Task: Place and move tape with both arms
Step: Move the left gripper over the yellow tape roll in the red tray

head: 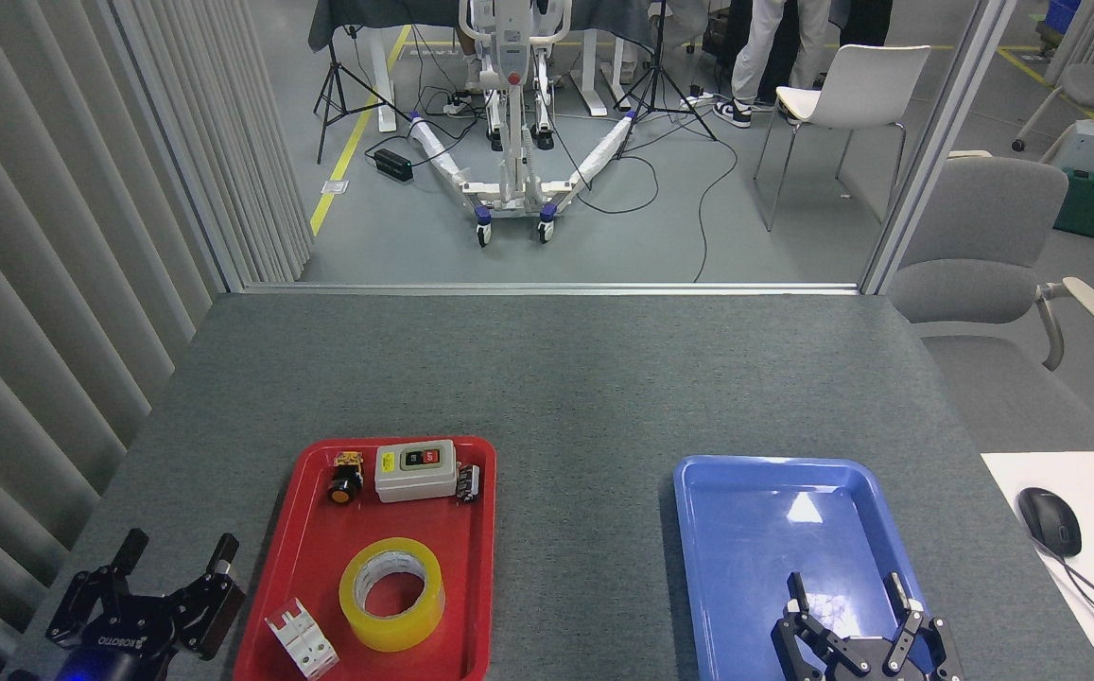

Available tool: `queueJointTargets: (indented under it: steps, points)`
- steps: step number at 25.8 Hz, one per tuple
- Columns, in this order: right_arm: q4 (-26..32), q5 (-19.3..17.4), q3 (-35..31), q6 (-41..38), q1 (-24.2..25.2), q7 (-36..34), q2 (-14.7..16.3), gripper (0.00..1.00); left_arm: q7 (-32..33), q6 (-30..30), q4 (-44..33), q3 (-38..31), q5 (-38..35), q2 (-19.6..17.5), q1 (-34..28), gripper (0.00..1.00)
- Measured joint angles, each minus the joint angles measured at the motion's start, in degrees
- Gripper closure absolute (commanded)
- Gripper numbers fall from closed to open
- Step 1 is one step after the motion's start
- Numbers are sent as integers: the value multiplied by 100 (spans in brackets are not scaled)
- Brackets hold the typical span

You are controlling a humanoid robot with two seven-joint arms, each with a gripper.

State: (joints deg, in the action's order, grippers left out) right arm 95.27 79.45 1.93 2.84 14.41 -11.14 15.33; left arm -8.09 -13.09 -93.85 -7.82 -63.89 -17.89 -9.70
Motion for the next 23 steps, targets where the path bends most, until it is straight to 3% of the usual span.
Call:
queueJointTargets:
  steps: [12, 17, 20, 23]
  points:
    - [0, 2, -5, -65, 0, -3, 6, 1, -6, -5, -24, -34, 241, 12, 2, 0]
    - [0, 2, -3, -66, -3, -3, 10, 1, 112, 61, -18, 24, 353, 1, 277, 0]
    - [0, 2, -1, -66, -6, -3, 12, 1, 759, 135, -19, 140, 437, -92, 635, 0]
    - [0, 2, 0, -66, -8, -4, 19, 1, 1885, 283, -48, 371, 481, -327, 1005, 0]
